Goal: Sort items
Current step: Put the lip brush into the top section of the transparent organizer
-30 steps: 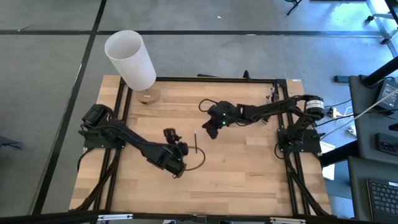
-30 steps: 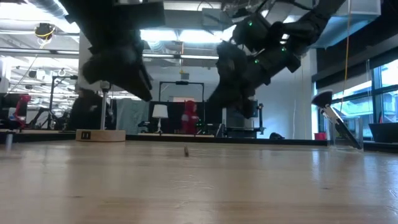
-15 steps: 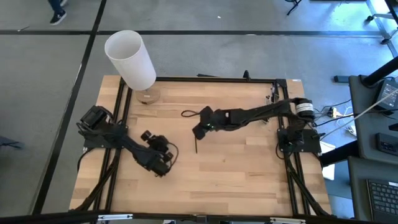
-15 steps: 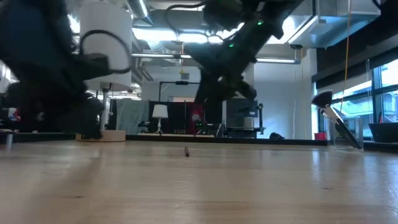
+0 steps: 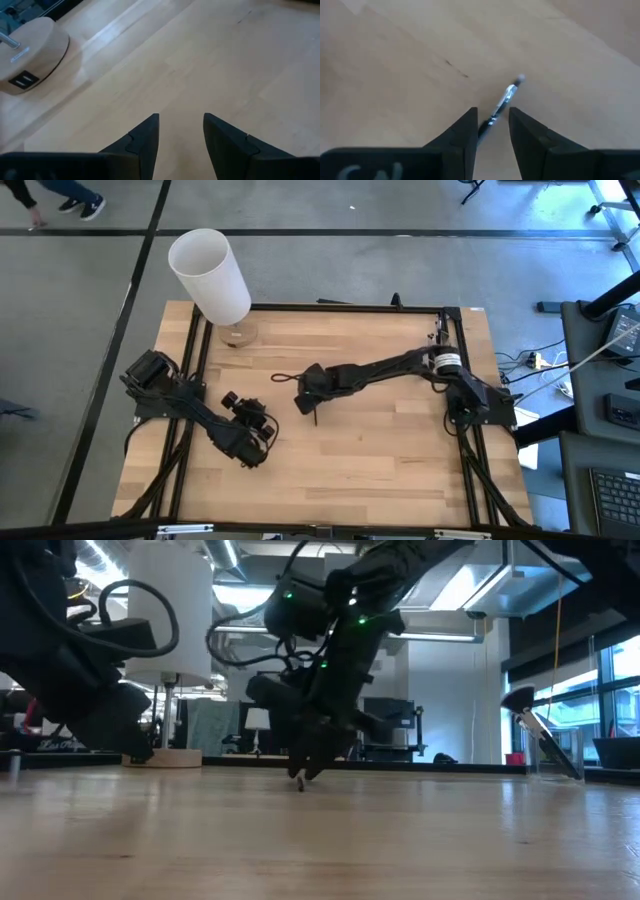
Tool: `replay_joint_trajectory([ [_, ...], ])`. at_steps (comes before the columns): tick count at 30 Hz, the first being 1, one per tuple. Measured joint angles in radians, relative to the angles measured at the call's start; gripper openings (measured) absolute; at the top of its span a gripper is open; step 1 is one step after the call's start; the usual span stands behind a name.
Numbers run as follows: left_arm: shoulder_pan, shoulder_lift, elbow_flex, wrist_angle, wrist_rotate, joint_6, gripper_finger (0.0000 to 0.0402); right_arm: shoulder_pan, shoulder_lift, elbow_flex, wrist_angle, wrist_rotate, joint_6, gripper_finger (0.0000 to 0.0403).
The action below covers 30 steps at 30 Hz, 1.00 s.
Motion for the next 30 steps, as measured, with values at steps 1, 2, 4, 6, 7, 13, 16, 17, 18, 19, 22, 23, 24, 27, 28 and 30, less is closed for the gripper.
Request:
replay_joint_trajectory([
  [1, 0.000, 0.000, 0.000, 0.000, 0.000, 0.001, 0.0148, 0.003, 0.011, 0.011, -0.001, -0.007, -0.006, 0.0110],
  [2, 0.000, 0.000, 0.000, -0.001, 0.000, 0.003, 0.0148, 0.004, 0.018, 0.018, -0.008, -0.011, -0.009, 0.0110],
  [4, 0.000, 0.000, 0.000, -0.002, 0.002, 0.008, 0.0148, 0.008, 0.030, 0.031, -0.013, -0.022, -0.013, 0.0110],
  [6, 0.000, 0.000, 0.000, -0.002, 0.003, 0.008, 0.0148, 0.012, 0.036, 0.034, -0.023, -0.020, -0.021, 0.0110],
  [7, 0.000, 0.000, 0.000, -0.003, 0.004, 0.008, 0.0148, 0.013, 0.040, 0.036, -0.034, -0.018, -0.030, 0.0110],
  [13, 0.000, 0.000, 0.000, -0.002, 0.004, 0.008, 0.0148, 0.013, 0.046, 0.039, -0.156, -0.026, -0.093, 0.0083],
  [16, 0.000, 0.000, 0.000, -0.002, 0.004, 0.008, 0.0148, 0.013, 0.047, 0.039, -0.214, -0.037, -0.141, 0.0049],
  [17, 0.000, 0.000, 0.000, -0.002, 0.004, 0.008, 0.0148, 0.013, 0.048, 0.039, -0.232, -0.046, -0.163, 0.0038],
  [18, 0.000, 0.000, 0.000, -0.002, 0.004, 0.009, 0.0148, 0.013, 0.048, 0.038, -0.249, -0.058, -0.183, 0.0027],
  [19, 0.000, 0.000, 0.000, -0.002, 0.004, 0.009, 0.0148, 0.012, 0.049, 0.038, -0.268, -0.071, -0.201, 0.0018],
  [22, 0.000, 0.000, 0.000, -0.002, 0.004, 0.010, 0.0148, 0.009, 0.050, 0.034, -0.328, -0.103, -0.244, 0.0010],
  [23, 0.000, 0.000, 0.000, -0.002, 0.004, 0.010, 0.0148, 0.009, 0.050, 0.032, -0.342, -0.107, -0.254, 0.0012],
  [24, 0.000, 0.000, 0.000, -0.002, 0.004, 0.010, 0.0148, 0.009, 0.050, 0.032, -0.349, -0.109, -0.261, 0.0016],
  [27, 0.000, 0.000, 0.000, -0.002, 0.004, 0.011, 0.0148, 0.004, 0.060, 0.032, -0.349, -0.111, -0.265, 0.0019],
  [28, 0.000, 0.000, 0.000, -0.002, 0.004, 0.011, 0.0148, 0.002, 0.066, 0.032, -0.347, -0.111, -0.266, 0.0017],
  [30, 0.000, 0.000, 0.000, -0.002, 0.004, 0.011, 0.0148, -0.002, 0.082, 0.032, -0.337, -0.111, -0.271, 0.0013],
])
